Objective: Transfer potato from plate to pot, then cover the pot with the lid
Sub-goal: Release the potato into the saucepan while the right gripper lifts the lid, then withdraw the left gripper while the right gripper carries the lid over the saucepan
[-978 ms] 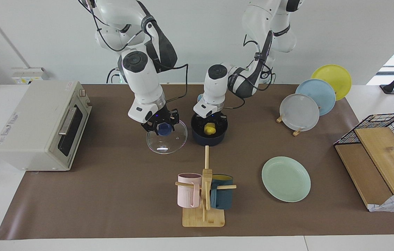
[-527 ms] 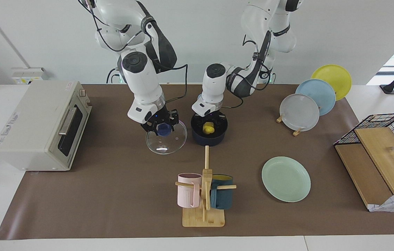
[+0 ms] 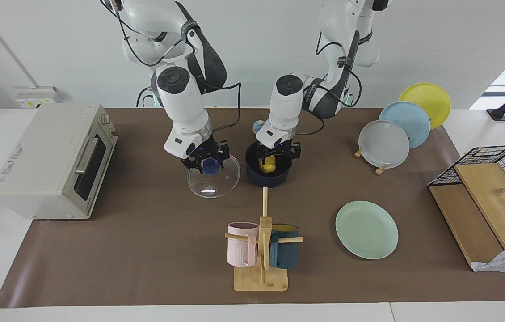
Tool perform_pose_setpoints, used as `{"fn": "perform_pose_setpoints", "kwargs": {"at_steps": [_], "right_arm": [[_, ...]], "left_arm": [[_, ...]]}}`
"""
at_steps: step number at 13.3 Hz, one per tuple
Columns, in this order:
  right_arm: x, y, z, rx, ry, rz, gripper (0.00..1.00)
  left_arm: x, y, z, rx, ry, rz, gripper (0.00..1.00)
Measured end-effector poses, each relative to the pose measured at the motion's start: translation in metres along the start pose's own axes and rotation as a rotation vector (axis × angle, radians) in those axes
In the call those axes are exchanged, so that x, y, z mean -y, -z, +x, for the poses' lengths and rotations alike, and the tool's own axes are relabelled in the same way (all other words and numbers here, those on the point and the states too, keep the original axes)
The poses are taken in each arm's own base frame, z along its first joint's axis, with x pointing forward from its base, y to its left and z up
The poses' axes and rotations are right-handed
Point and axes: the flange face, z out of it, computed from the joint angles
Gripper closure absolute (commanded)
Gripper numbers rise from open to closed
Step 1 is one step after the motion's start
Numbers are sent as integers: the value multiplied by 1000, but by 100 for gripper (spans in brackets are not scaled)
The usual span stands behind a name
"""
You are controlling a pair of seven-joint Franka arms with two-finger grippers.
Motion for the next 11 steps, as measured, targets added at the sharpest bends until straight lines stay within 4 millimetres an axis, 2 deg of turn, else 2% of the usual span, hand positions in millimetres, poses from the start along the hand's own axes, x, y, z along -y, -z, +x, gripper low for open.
{"fn": "perform_pose_setpoints", "kwargs": {"at_steps": [3, 4, 6, 9, 11], "right_arm": [[14, -1, -2, -2, -9, 1, 71], [26, -2, -4, -8, -18, -5, 71], [64, -5, -11, -26, -37, -30, 71], [129, -8, -30, -60, -81, -31, 71], [172, -16, -47, -84, -92, -60, 71]], "left_arm": [[80, 95, 36, 44, 37, -48, 0], [105, 124, 42, 43, 48, -61, 0], [156, 173, 45, 28, 69, -79, 0], [229, 220, 44, 19, 93, -78, 0], [279, 238, 43, 25, 73, -56, 0]]}}
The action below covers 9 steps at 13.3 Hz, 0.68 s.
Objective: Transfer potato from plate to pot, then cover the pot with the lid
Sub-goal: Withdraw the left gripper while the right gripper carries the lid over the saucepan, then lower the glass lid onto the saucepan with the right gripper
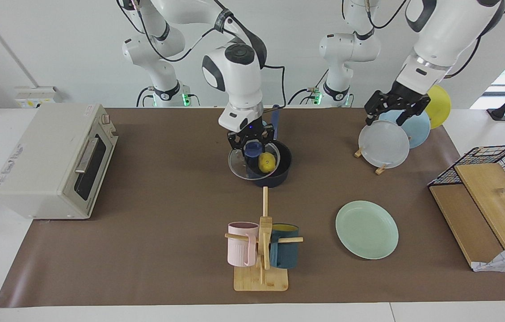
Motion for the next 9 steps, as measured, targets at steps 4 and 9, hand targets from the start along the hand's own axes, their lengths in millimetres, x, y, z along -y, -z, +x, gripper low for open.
{"fn": "perform_pose_setpoints", "kwargs": {"at_steps": [4, 9], "right_arm": [[47, -28, -26, 3, -20, -20, 69], [42, -39, -21, 1, -32, -19, 69]], "left_arm": [[30, 9, -3, 22, -37, 73, 0], [28, 23, -7, 29, -46, 75, 0]]}}
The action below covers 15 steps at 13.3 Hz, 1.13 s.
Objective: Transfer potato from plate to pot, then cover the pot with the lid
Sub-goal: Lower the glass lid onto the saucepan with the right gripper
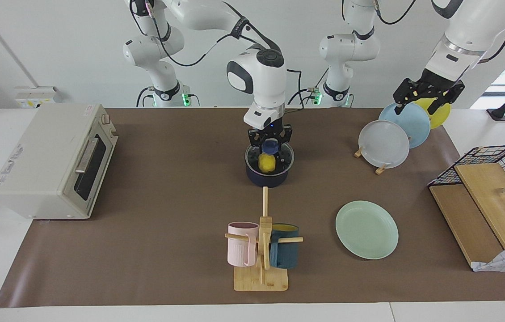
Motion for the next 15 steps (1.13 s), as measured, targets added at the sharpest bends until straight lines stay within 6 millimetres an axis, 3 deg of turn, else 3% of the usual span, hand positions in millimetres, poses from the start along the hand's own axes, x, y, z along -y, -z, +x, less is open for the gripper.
{"fn": "perform_pose_setpoints", "kwargs": {"at_steps": [4, 14, 15], "right_arm": [[-1, -8, -3, 6, 2, -4, 69], [-1, -14, -8, 20, 11, -19, 68], [-1, -15, -8, 15, 17, -26, 63]], "left_arm": [[1, -26, 2, 51, -14, 0, 0], [2, -25, 1, 52, -19, 19, 0], [6, -24, 1, 52, -13, 20, 0]]}}
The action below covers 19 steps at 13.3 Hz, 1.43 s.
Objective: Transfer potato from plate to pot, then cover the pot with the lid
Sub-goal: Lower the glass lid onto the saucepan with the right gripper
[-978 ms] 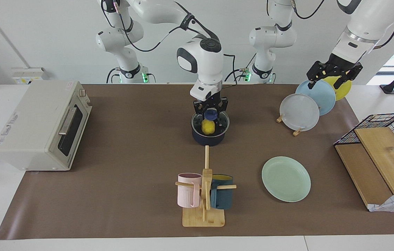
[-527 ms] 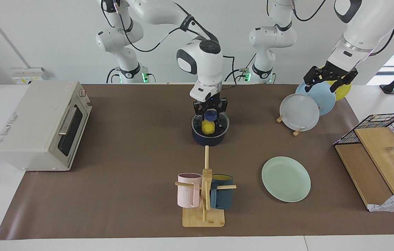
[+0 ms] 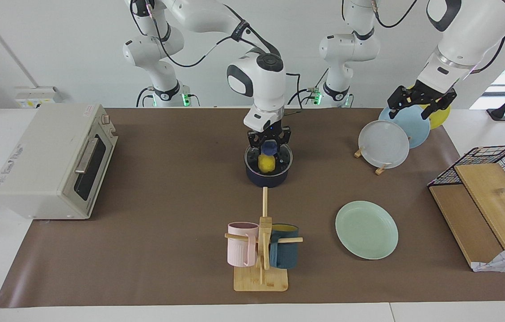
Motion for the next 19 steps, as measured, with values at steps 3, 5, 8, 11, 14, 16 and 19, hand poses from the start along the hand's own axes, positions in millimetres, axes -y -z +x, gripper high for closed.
{"fn": "perform_pose_setpoints", "kwargs": {"at_steps": [3, 5, 8, 11, 14, 16, 19], "right_arm": [[0, 0, -1, -2, 5, -4, 10], [0, -1, -1, -2, 5, -5, 0], [0, -1, -1, -2, 5, -5, 0], [-2, 5, 5, -12, -3, 1, 0], [-20, 45, 33, -20, -54, -9, 0], [-57, 88, 61, -16, -103, -31, 0], [-165, 159, 93, 40, -108, -83, 0]], "left_arm": [[4, 1, 0, -1, 7, 0, 0], [3, 1, 0, -1, 14, 0, 0], [3, 1, 0, -5, 32, -1, 0], [2, 3, 1, -17, 44, -4, 0], [1, 3, 1, -20, 62, -15, 0], [1, 3, 1, -20, 63, -15, 0], [2, 3, 1, -20, 68, -16, 0]]}}
